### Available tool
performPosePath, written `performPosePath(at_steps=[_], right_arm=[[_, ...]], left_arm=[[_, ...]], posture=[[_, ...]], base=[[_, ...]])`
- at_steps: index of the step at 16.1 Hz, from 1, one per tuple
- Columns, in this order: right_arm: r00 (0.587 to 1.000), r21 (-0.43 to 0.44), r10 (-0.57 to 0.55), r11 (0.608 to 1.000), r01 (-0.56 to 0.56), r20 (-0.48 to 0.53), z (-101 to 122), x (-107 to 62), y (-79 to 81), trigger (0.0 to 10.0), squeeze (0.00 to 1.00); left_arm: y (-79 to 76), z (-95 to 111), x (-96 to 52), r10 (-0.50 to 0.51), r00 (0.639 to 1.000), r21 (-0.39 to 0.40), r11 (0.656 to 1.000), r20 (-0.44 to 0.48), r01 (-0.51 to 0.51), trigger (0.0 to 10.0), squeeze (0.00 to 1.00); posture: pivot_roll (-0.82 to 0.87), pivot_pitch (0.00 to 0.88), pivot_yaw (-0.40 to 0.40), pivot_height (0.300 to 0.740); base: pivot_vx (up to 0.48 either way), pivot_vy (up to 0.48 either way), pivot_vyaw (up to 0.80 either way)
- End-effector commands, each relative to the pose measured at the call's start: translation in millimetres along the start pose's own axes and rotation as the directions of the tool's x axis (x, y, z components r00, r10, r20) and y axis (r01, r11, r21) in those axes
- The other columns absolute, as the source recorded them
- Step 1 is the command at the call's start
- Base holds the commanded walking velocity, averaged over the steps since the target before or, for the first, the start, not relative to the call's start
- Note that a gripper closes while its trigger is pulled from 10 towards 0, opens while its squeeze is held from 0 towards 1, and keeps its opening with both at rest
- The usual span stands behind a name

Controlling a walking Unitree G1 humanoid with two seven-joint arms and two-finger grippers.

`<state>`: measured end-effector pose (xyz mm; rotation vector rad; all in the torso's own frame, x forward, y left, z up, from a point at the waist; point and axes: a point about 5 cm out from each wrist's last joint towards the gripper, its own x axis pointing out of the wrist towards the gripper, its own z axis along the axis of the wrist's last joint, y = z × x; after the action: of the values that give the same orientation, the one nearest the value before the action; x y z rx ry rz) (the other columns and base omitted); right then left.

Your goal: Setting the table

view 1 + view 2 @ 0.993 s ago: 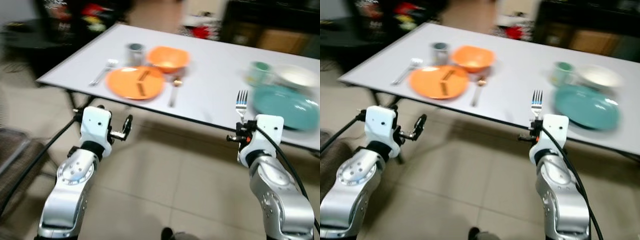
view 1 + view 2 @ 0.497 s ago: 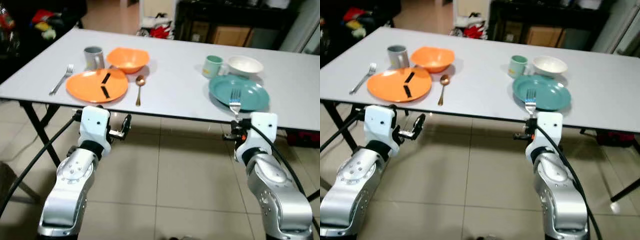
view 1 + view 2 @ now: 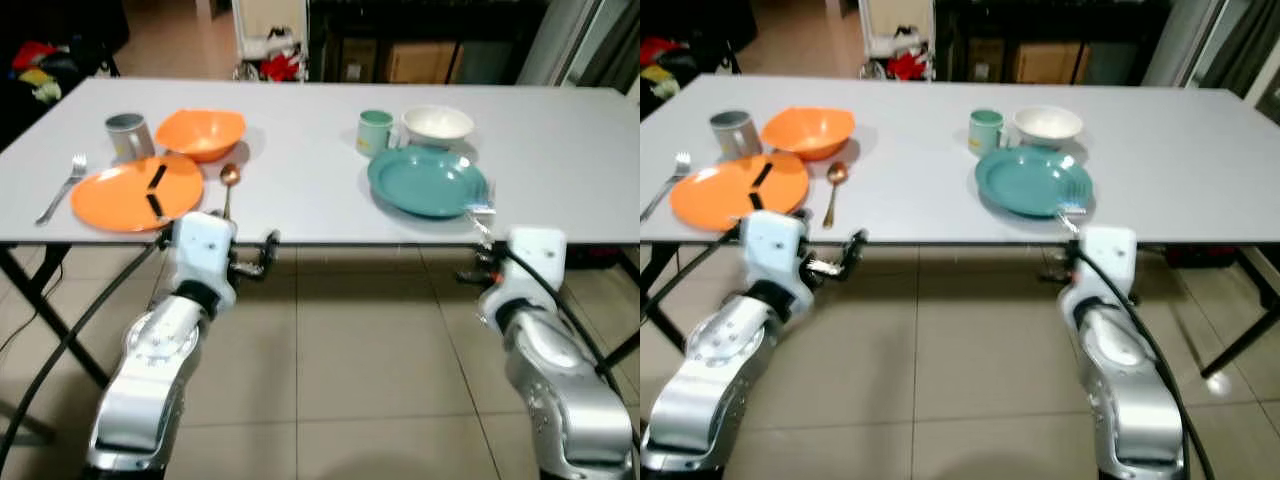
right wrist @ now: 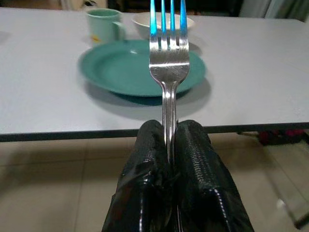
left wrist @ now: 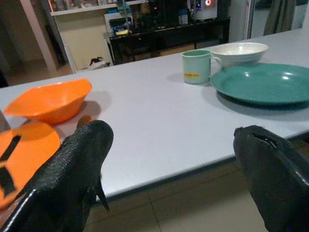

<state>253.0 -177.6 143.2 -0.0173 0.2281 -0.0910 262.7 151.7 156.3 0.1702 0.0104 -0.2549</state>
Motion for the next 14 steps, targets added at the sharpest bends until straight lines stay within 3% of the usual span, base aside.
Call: performPosePath(at_steps=[1, 4, 14], right_arm=[[0.998, 0.005, 0.034, 0.999, -0.034, 0.043, 9.6, 0.0, 8.2, 10.0, 0.00], [0.998, 0.008, 0.037, 0.999, -0.038, 0.042, 9.3, 0.0, 7.8, 10.0, 0.00], [0.974, -0.024, 0.224, 0.974, -0.224, -0.001, 6.7, 6.9, 25.1, 10.0, 0.00]], left_arm=[[8.7, -0.8, -1.6, 0.022, 1.000, 0.016, 1.000, -0.005, -0.022, 10.0, 0.00], [8.2, -1.0, -1.6, 0.018, 1.000, 0.017, 1.000, -0.005, -0.018, 10.0, 0.00], [13.0, -0.8, 1.8, 0.030, 1.000, 0.021, 0.999, -0.008, -0.030, 10.0, 0.00]], posture=[[0.11, 0.000, -0.023, 0.740], [0.11, 0.000, -0.022, 0.740], [0.11, 0.000, -0.017, 0.740]], base=[[0.296, 0.000, 0.00], [0.296, 0.000, 0.00], [0.306, 0.000, 0.00]])
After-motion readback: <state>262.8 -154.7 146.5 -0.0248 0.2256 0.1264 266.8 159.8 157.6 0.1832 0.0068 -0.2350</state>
